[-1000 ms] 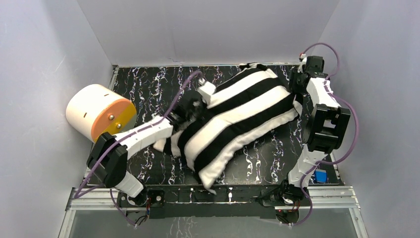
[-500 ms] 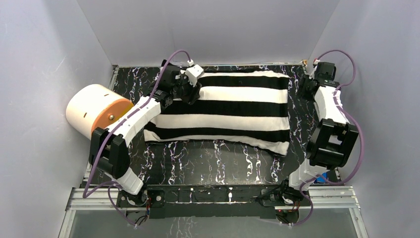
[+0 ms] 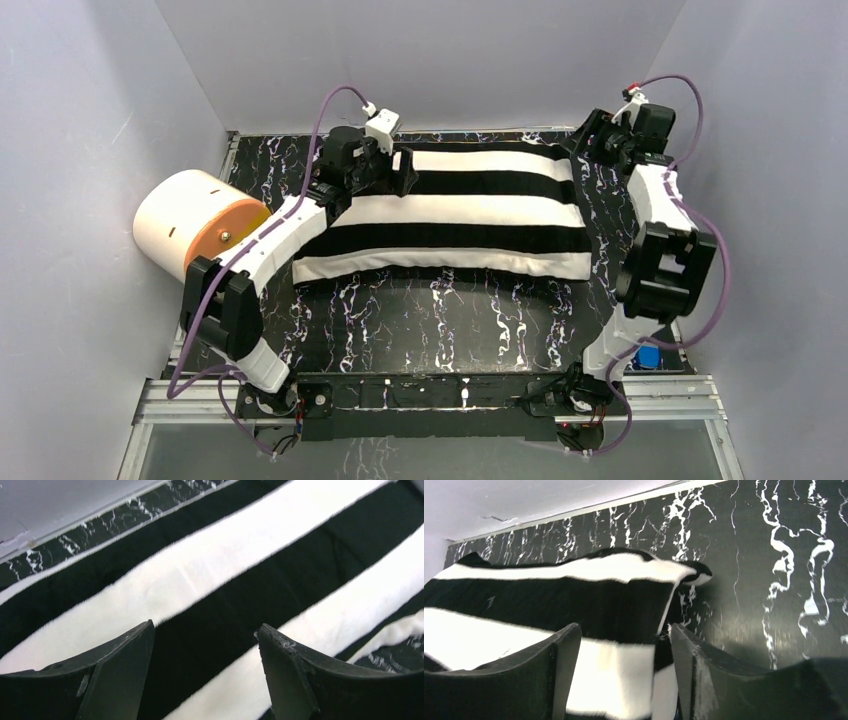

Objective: Put the pillow into the pillowcase
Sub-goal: Reset both arms

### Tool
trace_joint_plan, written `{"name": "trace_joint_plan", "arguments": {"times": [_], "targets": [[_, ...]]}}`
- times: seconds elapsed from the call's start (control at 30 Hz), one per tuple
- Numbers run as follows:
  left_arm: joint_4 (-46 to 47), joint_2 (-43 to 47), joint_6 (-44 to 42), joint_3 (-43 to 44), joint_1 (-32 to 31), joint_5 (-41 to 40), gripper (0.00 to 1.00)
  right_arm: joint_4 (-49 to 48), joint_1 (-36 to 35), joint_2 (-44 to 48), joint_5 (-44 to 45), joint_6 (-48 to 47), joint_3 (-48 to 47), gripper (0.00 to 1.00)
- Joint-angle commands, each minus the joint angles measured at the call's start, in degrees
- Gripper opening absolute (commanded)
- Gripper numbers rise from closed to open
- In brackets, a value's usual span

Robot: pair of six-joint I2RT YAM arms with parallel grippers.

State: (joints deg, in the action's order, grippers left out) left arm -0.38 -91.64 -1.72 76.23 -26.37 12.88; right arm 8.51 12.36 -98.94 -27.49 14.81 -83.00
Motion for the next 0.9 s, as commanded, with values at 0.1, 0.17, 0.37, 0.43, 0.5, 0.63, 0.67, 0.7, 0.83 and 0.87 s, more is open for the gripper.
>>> {"name": "trace_joint_plan", "arguments": {"times": [0.1,0.17,0.37,0.43,0.5,0.63,0.67,0.7,0.83,0.87], "targets": [[21.78,-12.90,15.26,-4.08,-0.36,12.05,0.69,-13.67,-1.03,-17.07,-1.69,3.49,-1.18,0.39],[27.32,-16.72,18.00,-7.07,-1.65,15.49,0.65,-12.28,-0.70,-20.77,1.78,1.79,-2.46,0.33],[23.88,-17.11,17.96,-5.60,-3.42,12.49,0.68,0.89,-0.32,-20.61,11.98,-2.46,-8.42,0.35],[18.94,-15.11,17.00,-2.04,-3.45,10.18,0.69,5.58,-0.30,-17.57,15.51,-1.83,-10.13,0.41],[12.56,-12.89,16.73,1.77,-3.42,6.16,0.71,10.60,-0.44,-14.36,16.44,-1.71,-12.08,0.48],[3.86,-8.15,15.67,6.22,-3.35,-1.50,0.76,14.85,-1.40,-5.36,16.52,-1.82,-9.99,0.57],[2.50,-6.87,15.53,6.63,-3.29,-3.22,0.81,15.09,-1.53,-3.10,15.72,-1.73,-8.62,0.60],[1.31,-5.57,15.71,6.67,-3.25,-4.89,0.85,15.56,-1.81,-0.73,14.41,-1.89,-7.71,0.65],[-1.52,1.44,18.90,4.37,-2.94,-13.09,0.98,20.42,-4.16,7.10,12.67,-3.31,-5.66,0.90],[-1.20,3.62,20.12,3.07,-2.90,-15.79,0.98,21.02,-5.00,9.59,12.46,-3.22,-4.55,0.92]]}}
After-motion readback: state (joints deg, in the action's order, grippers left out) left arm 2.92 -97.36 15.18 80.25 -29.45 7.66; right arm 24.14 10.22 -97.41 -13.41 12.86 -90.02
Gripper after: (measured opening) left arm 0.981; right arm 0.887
